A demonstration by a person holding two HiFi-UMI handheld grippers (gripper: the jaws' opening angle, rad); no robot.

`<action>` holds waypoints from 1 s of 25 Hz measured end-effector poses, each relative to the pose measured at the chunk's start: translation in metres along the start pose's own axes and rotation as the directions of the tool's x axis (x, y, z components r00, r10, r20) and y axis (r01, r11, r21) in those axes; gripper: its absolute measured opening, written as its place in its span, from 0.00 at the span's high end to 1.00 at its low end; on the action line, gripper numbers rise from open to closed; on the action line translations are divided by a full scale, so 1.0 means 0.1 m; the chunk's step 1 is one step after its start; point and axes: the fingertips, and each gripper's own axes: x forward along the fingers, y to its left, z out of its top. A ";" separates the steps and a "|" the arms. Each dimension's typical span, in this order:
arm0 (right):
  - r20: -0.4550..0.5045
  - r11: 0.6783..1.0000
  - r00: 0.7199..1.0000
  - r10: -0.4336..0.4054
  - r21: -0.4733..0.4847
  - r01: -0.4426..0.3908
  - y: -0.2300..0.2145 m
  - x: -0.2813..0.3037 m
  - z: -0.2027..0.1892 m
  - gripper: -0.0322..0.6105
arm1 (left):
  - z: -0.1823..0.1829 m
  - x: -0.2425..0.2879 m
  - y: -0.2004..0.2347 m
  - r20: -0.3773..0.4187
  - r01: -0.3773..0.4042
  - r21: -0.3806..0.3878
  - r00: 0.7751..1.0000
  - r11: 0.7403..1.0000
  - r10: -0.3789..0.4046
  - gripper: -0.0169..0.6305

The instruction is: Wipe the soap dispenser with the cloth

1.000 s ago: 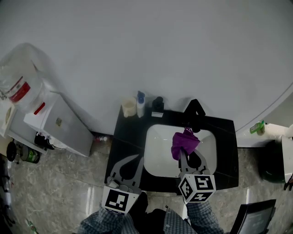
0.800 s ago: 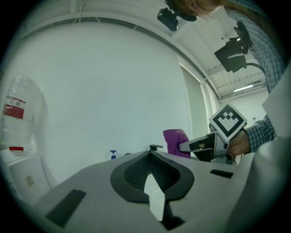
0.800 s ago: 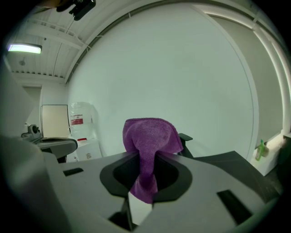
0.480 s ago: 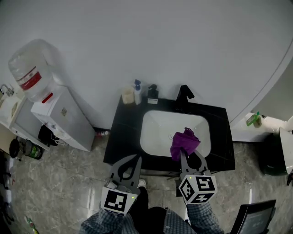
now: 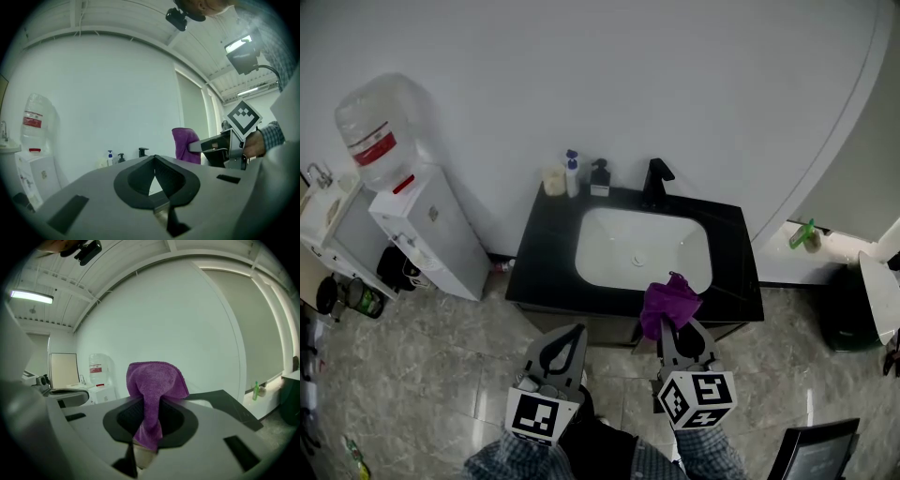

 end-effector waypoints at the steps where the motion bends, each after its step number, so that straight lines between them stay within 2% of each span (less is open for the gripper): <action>1: 0.002 1.000 1.000 0.000 0.001 0.000 0.00 -0.07 0.01 0.83 | 0.04 -0.04 -0.06 0.005 0.006 0.005 1.000 1.000 -0.006 0.97; 11: 0.026 1.000 1.000 0.007 0.014 -0.008 0.20 -0.36 0.04 0.83 | 0.30 -0.24 -0.20 0.034 0.032 0.030 0.999 0.999 -0.033 0.97; 25: 0.011 1.000 1.000 -0.007 -0.015 0.007 0.48 -0.18 -0.02 0.83 | 0.19 -0.32 0.14 0.009 0.063 0.026 0.998 0.998 -0.063 0.97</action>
